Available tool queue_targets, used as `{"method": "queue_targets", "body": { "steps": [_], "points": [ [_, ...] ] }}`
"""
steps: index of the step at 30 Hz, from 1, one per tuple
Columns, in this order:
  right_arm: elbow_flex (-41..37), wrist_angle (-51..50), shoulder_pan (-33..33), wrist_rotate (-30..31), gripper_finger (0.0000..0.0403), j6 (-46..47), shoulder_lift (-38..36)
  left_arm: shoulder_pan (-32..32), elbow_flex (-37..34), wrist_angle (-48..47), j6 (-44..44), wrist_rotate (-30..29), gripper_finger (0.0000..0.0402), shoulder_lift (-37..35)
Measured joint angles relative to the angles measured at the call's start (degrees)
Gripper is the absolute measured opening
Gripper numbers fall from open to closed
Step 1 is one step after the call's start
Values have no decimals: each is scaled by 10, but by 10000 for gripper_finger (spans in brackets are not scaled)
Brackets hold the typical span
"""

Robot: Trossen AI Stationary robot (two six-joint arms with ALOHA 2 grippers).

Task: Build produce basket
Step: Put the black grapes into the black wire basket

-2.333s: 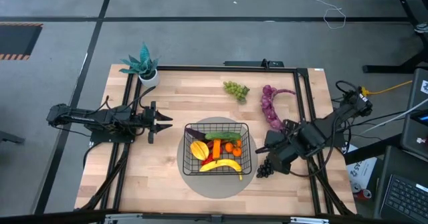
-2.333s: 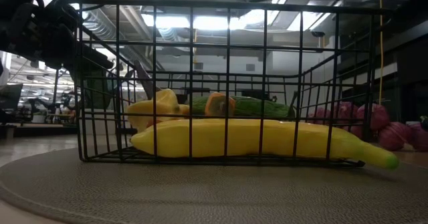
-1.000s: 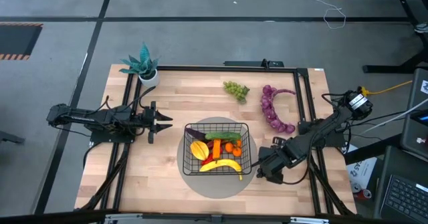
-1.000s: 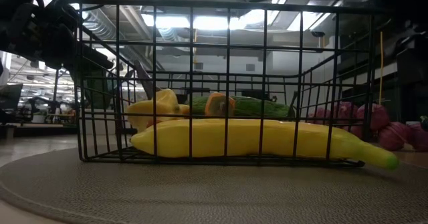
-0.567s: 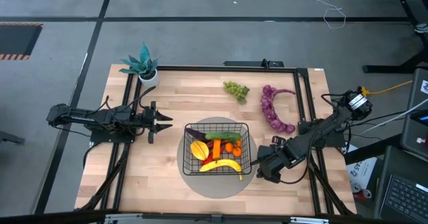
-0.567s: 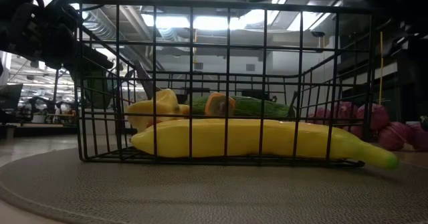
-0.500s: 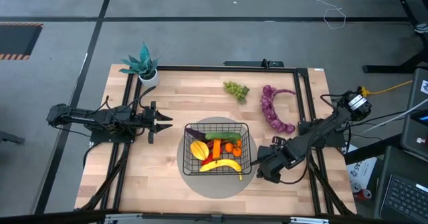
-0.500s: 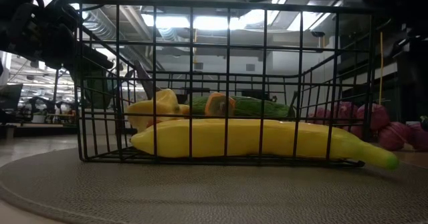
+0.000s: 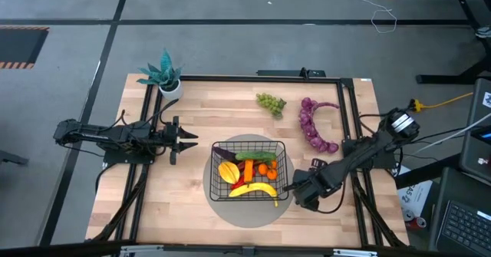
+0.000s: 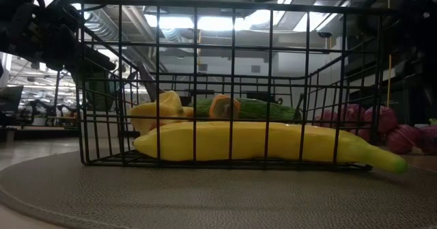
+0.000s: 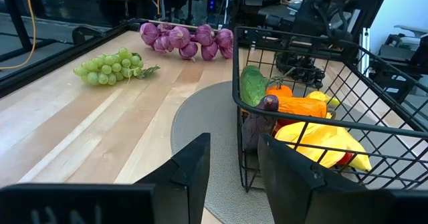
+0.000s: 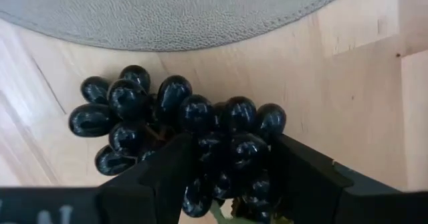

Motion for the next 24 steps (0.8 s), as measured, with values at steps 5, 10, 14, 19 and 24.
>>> {"method": "queue_targets", "body": {
  "steps": [5, 10, 14, 19, 24],
  "points": [
    [0, 0, 0, -8, 208, 0, 12, 0, 0, 0, 0, 0, 121, 0],
    [-1, -1, 0, -13, 208, 18, 14, 0, 0, 0, 0, 0, 121, 0],
    [-1, -3, 0, -17, 206, 89, 14, 0, 0, 0, 0, 0, 121, 0],
    [-1, -2, 0, -33, 170, 151, 14, 0, 0, 0, 0, 0, 121, 0],
    [-1, -2, 0, -42, 115, 187, 14, 0, 0, 0, 0, 0, 121, 0]
  ]
}}
